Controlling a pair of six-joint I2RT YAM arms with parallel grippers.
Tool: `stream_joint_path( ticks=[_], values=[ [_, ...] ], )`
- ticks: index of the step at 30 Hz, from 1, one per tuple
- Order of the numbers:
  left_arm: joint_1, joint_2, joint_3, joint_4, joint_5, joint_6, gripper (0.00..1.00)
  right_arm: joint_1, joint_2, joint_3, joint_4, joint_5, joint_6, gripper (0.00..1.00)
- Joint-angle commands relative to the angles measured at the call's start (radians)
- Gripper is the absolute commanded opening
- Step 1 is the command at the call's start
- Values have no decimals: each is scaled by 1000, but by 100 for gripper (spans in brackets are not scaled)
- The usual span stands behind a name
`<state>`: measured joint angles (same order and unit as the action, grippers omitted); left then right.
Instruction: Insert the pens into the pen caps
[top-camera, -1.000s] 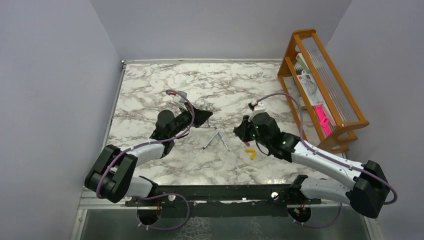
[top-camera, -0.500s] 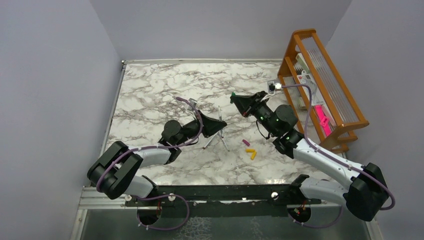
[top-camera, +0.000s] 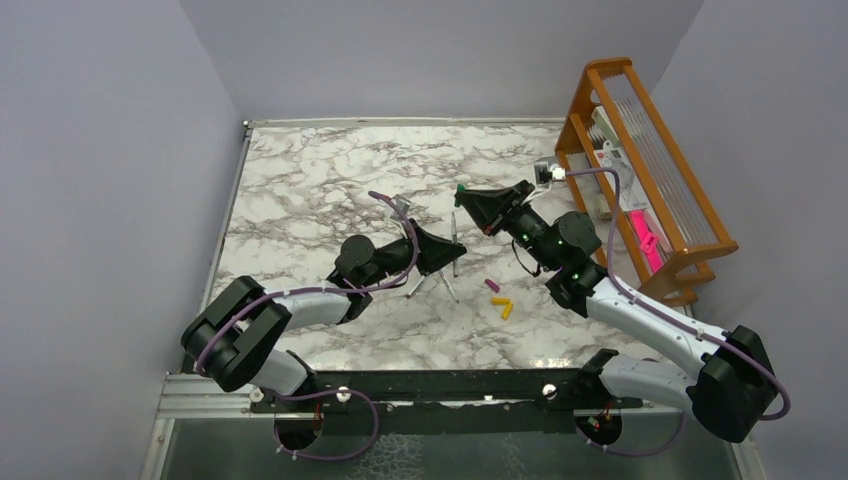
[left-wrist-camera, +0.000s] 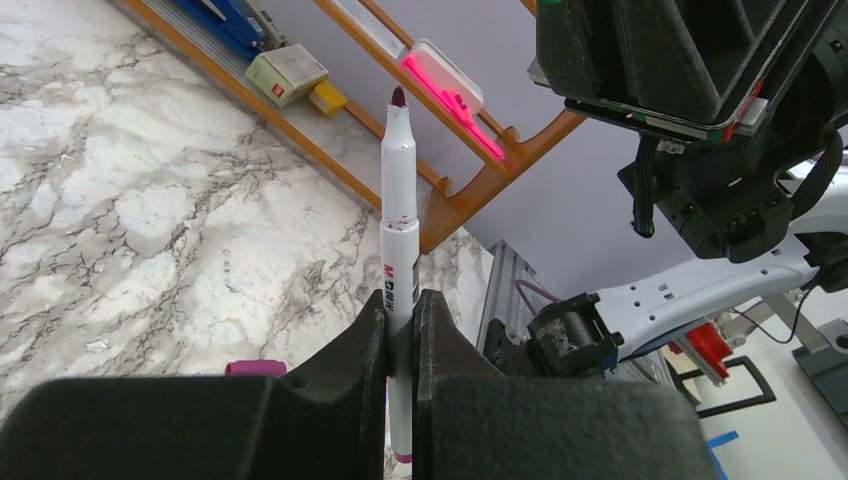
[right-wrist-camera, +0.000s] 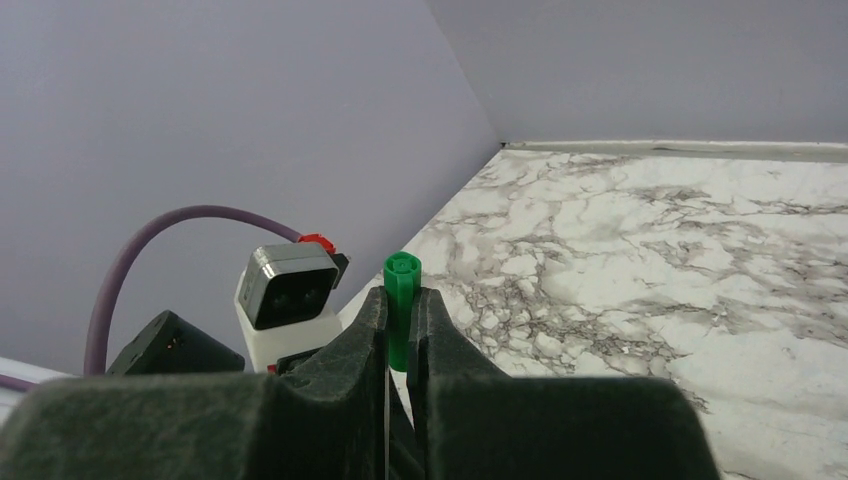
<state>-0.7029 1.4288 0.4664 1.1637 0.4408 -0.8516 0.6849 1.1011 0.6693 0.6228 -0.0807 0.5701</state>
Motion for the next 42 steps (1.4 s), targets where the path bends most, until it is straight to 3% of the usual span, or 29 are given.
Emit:
stream_joint_path(
  ticks=[1, 27, 42],
  values=[
    [-17, -14, 26, -35, 13, 51, 0, -6, 6, -15, 19, -56, -21, 2],
    [-35, -82, 4, -70, -5, 81, 0, -6, -13, -33, -36, 16, -62, 2],
    [-38, -93, 2, -99, -18, 97, 0, -6, -7, -36, -19, -24, -50, 2]
  ],
)
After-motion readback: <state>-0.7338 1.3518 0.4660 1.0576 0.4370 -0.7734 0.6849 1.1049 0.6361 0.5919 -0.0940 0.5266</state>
